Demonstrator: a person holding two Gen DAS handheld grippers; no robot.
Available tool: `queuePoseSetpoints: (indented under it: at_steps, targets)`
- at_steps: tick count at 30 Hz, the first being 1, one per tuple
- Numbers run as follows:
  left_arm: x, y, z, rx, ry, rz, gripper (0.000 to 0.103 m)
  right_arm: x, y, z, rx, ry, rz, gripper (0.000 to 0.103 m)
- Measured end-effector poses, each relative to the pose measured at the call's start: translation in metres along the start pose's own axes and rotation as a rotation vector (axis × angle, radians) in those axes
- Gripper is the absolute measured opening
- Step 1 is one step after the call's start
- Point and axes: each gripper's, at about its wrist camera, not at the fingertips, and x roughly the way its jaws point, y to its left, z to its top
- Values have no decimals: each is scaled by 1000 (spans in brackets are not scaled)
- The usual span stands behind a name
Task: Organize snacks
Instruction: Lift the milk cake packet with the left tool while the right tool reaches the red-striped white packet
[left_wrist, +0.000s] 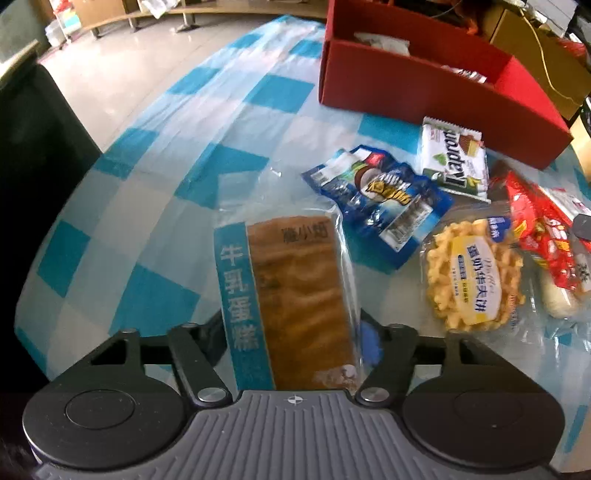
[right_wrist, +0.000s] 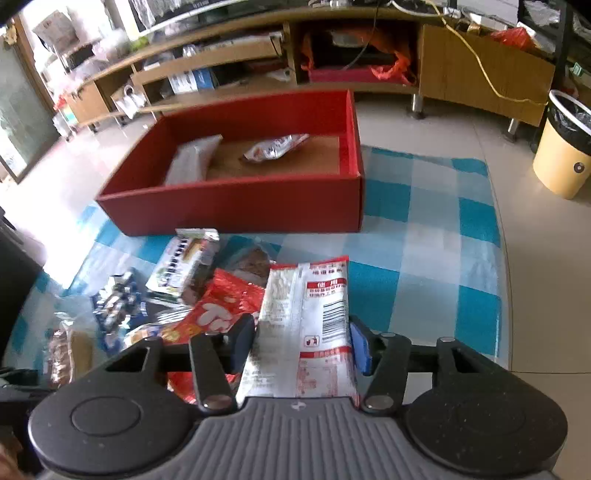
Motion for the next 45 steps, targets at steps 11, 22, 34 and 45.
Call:
queuePoseSetpoints:
  at_steps: [11,22,34,45]
  targets:
    - [-6,6,-11,-26,40,-51,68,-17,-21,-16,96,7,-1,41]
    - [-2,0,-12,17,37,-31,74,28,1,24,148,42,-6,71]
    - [10,-6,-13,63,57,-2,102,83,-13,33,212,140,7,103]
    - [0,-2,-11,59,28,-33,75,68,-24,30,203,130,85,54]
